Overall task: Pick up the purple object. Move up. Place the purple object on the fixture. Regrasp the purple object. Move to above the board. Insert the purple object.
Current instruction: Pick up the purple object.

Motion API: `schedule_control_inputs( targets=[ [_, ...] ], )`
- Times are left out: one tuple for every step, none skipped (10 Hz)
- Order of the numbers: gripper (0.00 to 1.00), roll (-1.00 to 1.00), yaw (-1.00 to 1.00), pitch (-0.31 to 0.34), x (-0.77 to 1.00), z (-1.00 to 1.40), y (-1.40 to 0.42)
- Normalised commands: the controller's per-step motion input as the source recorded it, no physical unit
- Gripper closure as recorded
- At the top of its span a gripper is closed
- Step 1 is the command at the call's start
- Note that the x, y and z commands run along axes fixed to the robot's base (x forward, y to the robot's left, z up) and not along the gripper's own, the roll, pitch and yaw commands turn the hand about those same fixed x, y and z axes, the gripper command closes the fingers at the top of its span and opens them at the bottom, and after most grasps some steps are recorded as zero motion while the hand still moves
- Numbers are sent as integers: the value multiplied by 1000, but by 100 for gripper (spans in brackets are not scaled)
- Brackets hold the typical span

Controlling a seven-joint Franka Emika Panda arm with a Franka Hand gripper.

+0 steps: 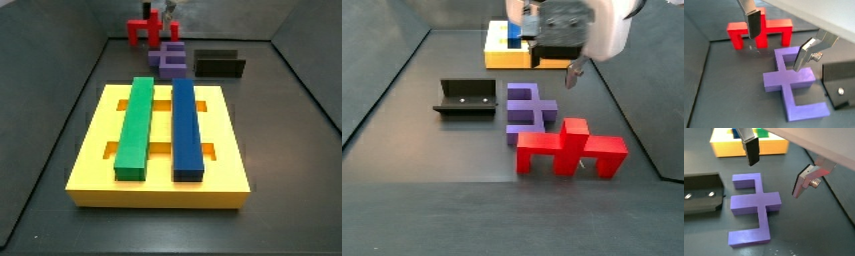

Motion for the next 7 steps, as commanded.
schedule_control_inputs(
  targets=[
    [0,-11,-1000,-14,0,-206,0],
    [0,0,-1000,-14,0,-197,0],
    [0,0,-1000,-6,9,-194,0],
    [0,0,-1000,-10,0,-194,0],
    [0,0,-1000,-11,0,-211,0],
    [0,0,-1000,-9,0,-223,0],
    [0,0,-929,0,-94,-211,3]
  ],
)
